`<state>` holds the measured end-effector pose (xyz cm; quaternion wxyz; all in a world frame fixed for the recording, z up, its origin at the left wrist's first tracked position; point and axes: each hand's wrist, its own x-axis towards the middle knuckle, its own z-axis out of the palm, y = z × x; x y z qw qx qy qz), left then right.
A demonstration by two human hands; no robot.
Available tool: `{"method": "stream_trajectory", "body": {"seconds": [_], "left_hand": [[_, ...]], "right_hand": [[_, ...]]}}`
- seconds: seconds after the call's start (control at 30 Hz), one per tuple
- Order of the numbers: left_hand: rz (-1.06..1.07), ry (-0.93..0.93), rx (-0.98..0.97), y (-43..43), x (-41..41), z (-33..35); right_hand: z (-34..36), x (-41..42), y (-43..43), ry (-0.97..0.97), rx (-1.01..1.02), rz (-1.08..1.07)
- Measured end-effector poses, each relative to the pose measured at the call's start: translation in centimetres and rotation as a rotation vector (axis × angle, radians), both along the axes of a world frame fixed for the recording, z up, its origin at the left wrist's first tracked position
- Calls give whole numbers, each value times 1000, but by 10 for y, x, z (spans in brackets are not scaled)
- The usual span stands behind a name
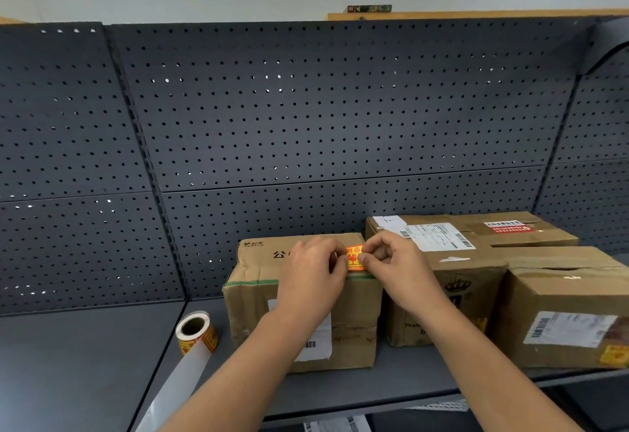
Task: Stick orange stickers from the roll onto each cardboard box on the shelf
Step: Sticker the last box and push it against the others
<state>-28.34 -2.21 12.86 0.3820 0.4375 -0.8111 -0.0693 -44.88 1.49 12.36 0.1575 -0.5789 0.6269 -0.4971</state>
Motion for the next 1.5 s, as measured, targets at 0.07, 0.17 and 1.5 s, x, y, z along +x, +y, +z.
{"method": "stream_trajectory", "body": {"seconds": [0.07, 0.17, 1.5], "left_hand": [[3, -19, 6, -1, -1, -2], [1, -38, 8, -3, 0, -4], [-28, -9, 115, -11, 3, -17]], "right_hand": [[0, -1, 0, 23, 13, -6], [1, -1, 0, 45, 38, -14], [-25, 20, -11, 121, 32, -121]]}}
